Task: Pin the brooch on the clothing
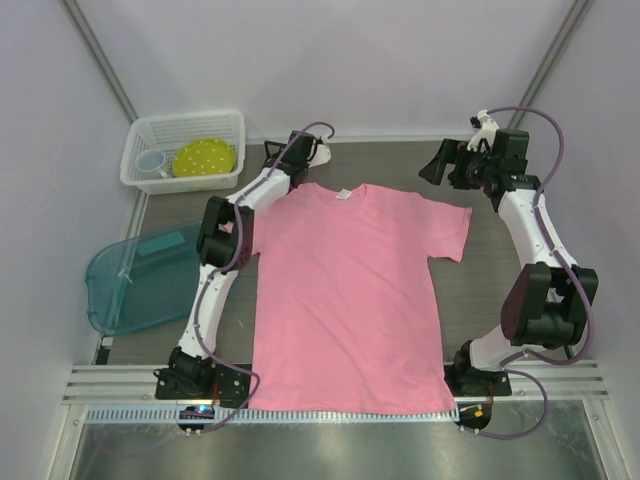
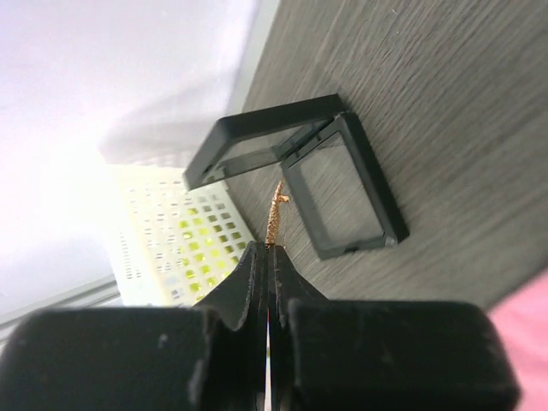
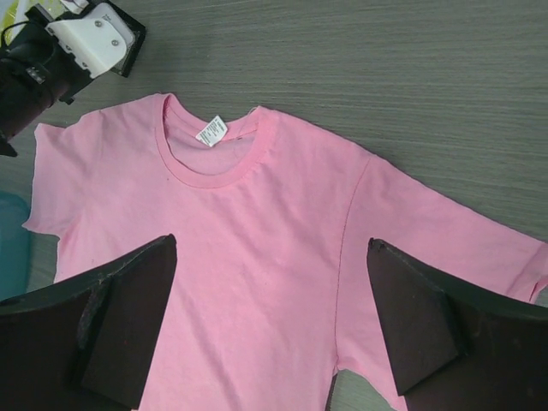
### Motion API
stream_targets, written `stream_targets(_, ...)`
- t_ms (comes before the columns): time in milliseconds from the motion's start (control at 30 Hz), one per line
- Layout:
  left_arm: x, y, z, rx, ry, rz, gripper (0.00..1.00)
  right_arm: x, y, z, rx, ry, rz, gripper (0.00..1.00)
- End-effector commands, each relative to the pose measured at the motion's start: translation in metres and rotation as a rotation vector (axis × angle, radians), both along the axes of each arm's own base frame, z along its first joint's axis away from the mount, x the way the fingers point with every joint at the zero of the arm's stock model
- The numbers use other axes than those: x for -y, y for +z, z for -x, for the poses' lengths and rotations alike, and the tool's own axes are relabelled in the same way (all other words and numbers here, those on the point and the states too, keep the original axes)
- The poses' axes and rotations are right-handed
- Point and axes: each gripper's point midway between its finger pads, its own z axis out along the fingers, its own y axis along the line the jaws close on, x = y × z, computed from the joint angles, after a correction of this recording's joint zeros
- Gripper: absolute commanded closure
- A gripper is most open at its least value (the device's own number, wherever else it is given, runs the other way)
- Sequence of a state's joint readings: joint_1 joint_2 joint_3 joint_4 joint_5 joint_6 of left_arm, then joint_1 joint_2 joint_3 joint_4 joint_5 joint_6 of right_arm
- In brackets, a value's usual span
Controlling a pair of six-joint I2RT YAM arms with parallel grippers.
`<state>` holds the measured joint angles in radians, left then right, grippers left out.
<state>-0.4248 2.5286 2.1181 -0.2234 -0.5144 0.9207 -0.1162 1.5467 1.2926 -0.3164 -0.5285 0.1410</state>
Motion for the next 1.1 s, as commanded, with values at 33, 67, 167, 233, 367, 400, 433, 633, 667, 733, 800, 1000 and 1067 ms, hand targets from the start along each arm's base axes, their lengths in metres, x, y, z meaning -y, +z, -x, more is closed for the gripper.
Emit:
stream_targets(33,0.022,0.115,0.027,0.114,-0.066,0.125,1.0,-0.005,0.05,0.004,0.138,0.096,0.092,0.02)
stream_targets(67,0.028,0.12,0.036,0.096,-0.092,0.144,1.0,-0.007,0.052,0.005,0.135,0.112,0.089,0.02)
stream_targets(167,0.039,0.15,0.071,0.037,-0.142,0.253,1.0,-0.012,0.064,0.011,0.153,0.164,0.106,0.02)
stream_targets(233,0.038,0.178,0.104,-0.009,-0.157,0.336,1.0,-0.018,0.076,0.019,0.178,0.2,0.098,0.02)
stream_targets(367,0.053,0.221,0.172,-0.125,-0.236,0.57,1.0,-0.036,0.095,0.038,0.237,0.281,0.07,0.02)
stream_targets(400,0.065,0.221,0.197,-0.217,-0.279,0.668,1.0,-0.042,0.1,0.042,0.257,0.301,0.056,0.02)
stream_targets(433,0.065,0.245,0.217,-0.205,-0.298,0.735,1.0,-0.052,0.1,0.05,0.259,0.348,0.022,0.03)
stream_targets(633,0.091,0.282,0.302,-0.37,-0.394,1.118,1.0,-0.116,0.11,0.107,0.315,0.544,-0.107,0.04)
stream_targets(667,0.09,0.286,0.316,-0.378,-0.395,1.162,1.0,-0.124,0.111,0.116,0.328,0.575,-0.114,0.05)
stream_targets(733,0.099,0.298,0.334,-0.427,-0.436,1.267,1.0,-0.135,0.113,0.131,0.321,0.62,-0.141,0.06)
stream_targets(800,0.103,0.305,0.35,-0.455,-0.466,1.342,1.0,-0.148,0.115,0.143,0.306,0.675,-0.187,0.08)
stream_targets(1000,0.105,0.312,0.377,-0.629,-0.476,1.55,1.0,-0.171,0.126,0.183,0.299,0.832,-0.224,0.09)
stream_targets(1067,0.103,0.31,0.377,-0.662,-0.463,1.605,1.0,-0.174,0.135,0.19,0.32,0.852,-0.238,0.1)
